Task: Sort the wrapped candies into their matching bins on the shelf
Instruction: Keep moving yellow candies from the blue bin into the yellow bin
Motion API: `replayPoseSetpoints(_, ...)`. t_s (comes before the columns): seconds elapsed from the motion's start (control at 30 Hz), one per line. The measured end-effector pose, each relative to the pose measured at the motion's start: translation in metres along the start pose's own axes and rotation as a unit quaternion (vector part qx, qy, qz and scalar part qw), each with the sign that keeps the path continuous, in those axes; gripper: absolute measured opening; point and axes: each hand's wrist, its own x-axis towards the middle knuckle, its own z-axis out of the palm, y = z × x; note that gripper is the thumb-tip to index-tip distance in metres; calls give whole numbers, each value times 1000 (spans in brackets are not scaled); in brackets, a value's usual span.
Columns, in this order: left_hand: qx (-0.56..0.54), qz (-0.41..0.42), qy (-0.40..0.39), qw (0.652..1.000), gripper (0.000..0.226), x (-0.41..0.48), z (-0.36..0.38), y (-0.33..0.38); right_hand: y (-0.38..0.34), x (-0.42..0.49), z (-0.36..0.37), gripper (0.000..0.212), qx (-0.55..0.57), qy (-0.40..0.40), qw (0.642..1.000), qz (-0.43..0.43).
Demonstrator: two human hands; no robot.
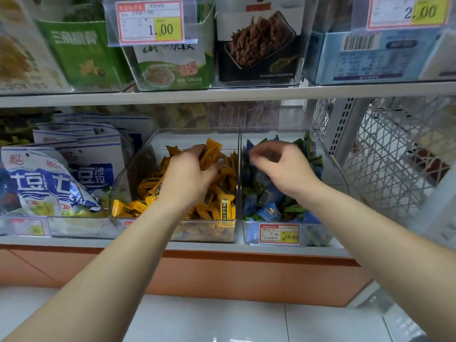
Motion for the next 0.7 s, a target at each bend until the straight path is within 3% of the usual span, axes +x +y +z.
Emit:
replayPoseSetpoints(0.1, 194, -1, -42, 980, 56, 14, 6, -4, 18, 9, -8, 10, -82, -16, 997, -5)
replayPoseSetpoints(0.17, 240, -12, -62, 969, 70, 20, 13, -2, 28, 12, -14, 18, -170, -62, 983, -30)
replayPoseSetpoints(0.23, 218, -2, -38, 975, 71, 19, 16, 0, 34, 13, -18, 31, -236, -130, 961, -57)
replayPoseSetpoints(0.33, 164, 51, 41, 984, 49, 10, 18, 4, 39, 11, -19, 51, -352, -241, 901, -83)
replayPoseSetpoints(0.43, 55, 43, -23, 997, 45, 1, 24, 14, 44, 9, -18, 74, -427, -332, 840, -41)
replayPoseSetpoints(0.5, 29, 51, -83, 995, 52, -10, 30, 16, 50, 8, -17, 80, -464, -344, 816, -37)
replayPoseSetpoints(0.6, 12, 57, -119, 991, 59, -21, 37, 9, 51, 6, -13, 64, -514, -305, 799, -66)
replayPoseSetpoints(0.7, -21, 50, -123, 991, 61, -22, 37, 3, 46, 7, -18, 30, -504, -261, 819, -85)
